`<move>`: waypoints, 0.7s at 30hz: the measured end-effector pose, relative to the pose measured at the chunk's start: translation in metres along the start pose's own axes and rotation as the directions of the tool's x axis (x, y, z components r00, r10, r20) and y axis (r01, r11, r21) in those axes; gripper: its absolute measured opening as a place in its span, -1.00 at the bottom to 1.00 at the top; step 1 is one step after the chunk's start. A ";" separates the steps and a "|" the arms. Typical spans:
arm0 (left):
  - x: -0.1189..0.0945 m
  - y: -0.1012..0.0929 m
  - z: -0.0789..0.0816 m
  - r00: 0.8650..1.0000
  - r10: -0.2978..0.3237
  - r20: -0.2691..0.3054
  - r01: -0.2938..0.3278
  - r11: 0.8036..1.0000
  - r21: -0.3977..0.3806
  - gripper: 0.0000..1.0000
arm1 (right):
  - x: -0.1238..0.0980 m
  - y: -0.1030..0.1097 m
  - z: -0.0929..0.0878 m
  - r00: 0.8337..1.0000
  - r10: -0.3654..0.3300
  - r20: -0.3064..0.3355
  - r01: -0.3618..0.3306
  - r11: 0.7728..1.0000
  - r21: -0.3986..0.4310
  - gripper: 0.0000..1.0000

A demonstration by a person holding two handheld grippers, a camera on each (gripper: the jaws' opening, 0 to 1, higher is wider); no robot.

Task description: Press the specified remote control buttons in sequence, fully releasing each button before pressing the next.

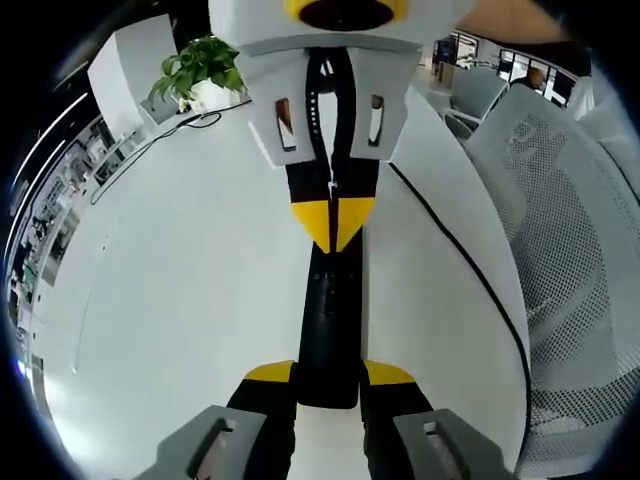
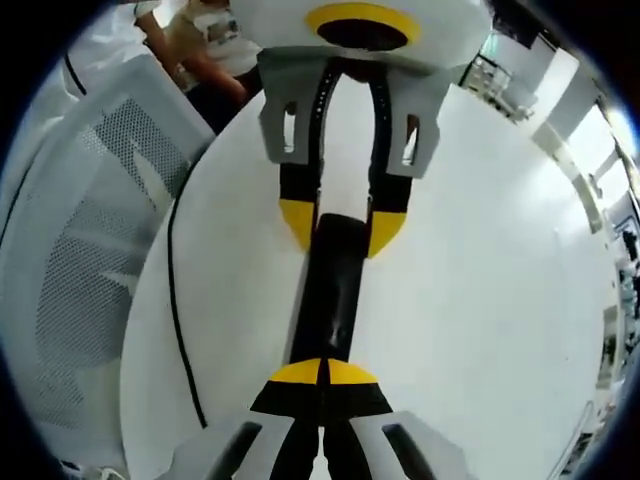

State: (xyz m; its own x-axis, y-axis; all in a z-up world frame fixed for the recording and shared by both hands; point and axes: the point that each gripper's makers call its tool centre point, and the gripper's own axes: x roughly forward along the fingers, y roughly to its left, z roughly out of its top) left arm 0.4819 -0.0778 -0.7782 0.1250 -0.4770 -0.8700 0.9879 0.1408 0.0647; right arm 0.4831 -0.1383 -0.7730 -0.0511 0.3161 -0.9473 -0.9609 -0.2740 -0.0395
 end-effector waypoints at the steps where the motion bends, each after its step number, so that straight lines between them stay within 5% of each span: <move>1: 0.000 0.000 0.000 1.000 0.001 0.001 -0.001 1.000 -0.001 -0.53 | 0.000 0.000 0.000 1.000 -0.001 0.000 0.001 1.000 0.001 -1.00; 21: 0.000 -0.001 0.000 1.000 0.011 -0.010 -0.010 1.000 0.005 -0.53 | -0.002 0.001 0.000 0.998 -0.023 0.052 0.021 0.999 0.044 -1.00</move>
State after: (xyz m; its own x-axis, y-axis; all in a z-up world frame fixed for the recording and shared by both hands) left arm 0.4812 -0.0778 -0.7779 0.1345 -0.4672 -0.8739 0.9870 0.1414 0.0763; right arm 0.4827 -0.1391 -0.7711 -0.0430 0.3689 -0.9285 -0.9729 -0.2269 -0.0451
